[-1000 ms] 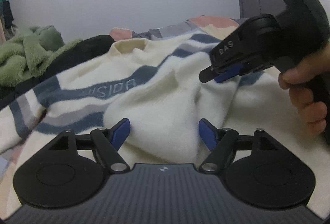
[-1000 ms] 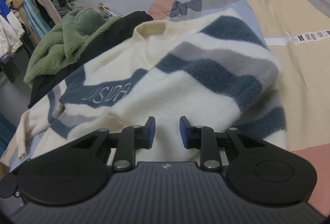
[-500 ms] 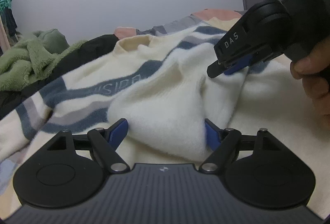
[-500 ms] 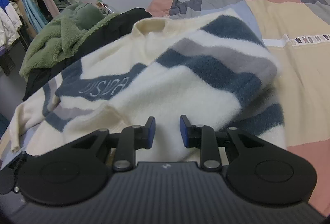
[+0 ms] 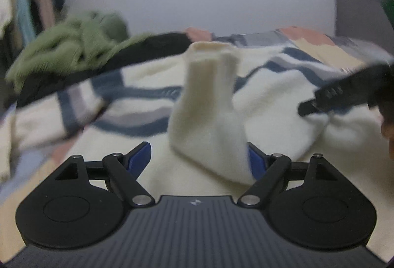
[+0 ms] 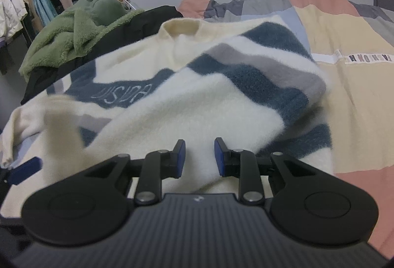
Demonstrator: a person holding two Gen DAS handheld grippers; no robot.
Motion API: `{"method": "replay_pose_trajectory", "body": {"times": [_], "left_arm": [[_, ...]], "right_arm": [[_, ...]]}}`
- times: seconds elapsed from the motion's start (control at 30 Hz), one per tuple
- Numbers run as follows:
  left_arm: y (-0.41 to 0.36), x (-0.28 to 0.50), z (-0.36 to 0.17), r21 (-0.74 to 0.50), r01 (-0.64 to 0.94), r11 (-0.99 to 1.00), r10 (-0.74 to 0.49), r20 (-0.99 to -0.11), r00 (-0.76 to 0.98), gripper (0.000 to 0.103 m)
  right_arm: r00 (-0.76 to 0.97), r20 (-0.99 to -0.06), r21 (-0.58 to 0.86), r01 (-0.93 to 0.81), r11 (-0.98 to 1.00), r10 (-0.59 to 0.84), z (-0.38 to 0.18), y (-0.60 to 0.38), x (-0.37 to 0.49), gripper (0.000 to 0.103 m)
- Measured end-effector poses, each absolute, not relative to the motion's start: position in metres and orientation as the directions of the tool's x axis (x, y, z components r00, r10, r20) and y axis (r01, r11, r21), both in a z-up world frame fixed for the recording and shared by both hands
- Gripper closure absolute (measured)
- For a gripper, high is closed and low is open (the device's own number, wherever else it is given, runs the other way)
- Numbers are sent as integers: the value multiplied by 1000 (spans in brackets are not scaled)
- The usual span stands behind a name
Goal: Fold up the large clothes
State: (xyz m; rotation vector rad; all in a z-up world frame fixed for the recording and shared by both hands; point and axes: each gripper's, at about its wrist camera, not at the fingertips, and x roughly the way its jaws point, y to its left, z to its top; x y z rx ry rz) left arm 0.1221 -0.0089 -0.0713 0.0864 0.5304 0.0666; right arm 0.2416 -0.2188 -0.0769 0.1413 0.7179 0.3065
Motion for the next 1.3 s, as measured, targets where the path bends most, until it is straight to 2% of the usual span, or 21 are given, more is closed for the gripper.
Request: {"method": "replay_pose_trajectory", "body": {"times": [0.23, 0.33, 0.53, 0.7, 0.77, 0.9, 1.0, 1.07, 1.13, 1.3], "left_arm": [[45, 112, -63, -118, -212, 970, 106, -584, 805, 19], [57, 108, -60, -155, -249, 956, 111, -593, 797, 18], [52, 115, -68, -128, -224, 966, 90, -647, 757, 18], [59, 115, -71, -135, -239, 962, 96, -651, 753, 18], [67, 117, -68, -157, -266, 951, 107, -642, 759, 18], [87, 117, -54, -163, -309, 937, 154, -601, 784, 18], [112, 121, -45, -175, -334, 926, 176, -583, 793, 18], [130, 130, -41, -125, -333, 935, 203, -583, 787, 18], [153, 141, -36, -68, -381, 922, 267, -602, 753, 18], [223, 158, -27, -54, -489, 871, 350, -632, 692, 18]], "right_arm": [[717, -628, 191, -233, 953, 302, -77, -214, 237, 76], [722, -621, 189, -239, 952, 305, -74, -213, 232, 74], [733, -573, 195, -313, 930, 367, -64, -200, 216, 71], [726, -537, 171, -404, 899, 429, -57, -178, 204, 71], [711, -554, 136, -435, 890, 433, -61, -169, 202, 71], [644, -664, 69, -455, 888, 381, -81, -152, 208, 73], [637, -669, 71, -459, 886, 383, -81, -152, 208, 73], [632, -671, 88, -452, 888, 388, -80, -155, 208, 73], [629, -676, 96, -441, 892, 384, -79, -157, 206, 73], [624, -680, 105, -436, 894, 385, -78, -156, 209, 73]]}}
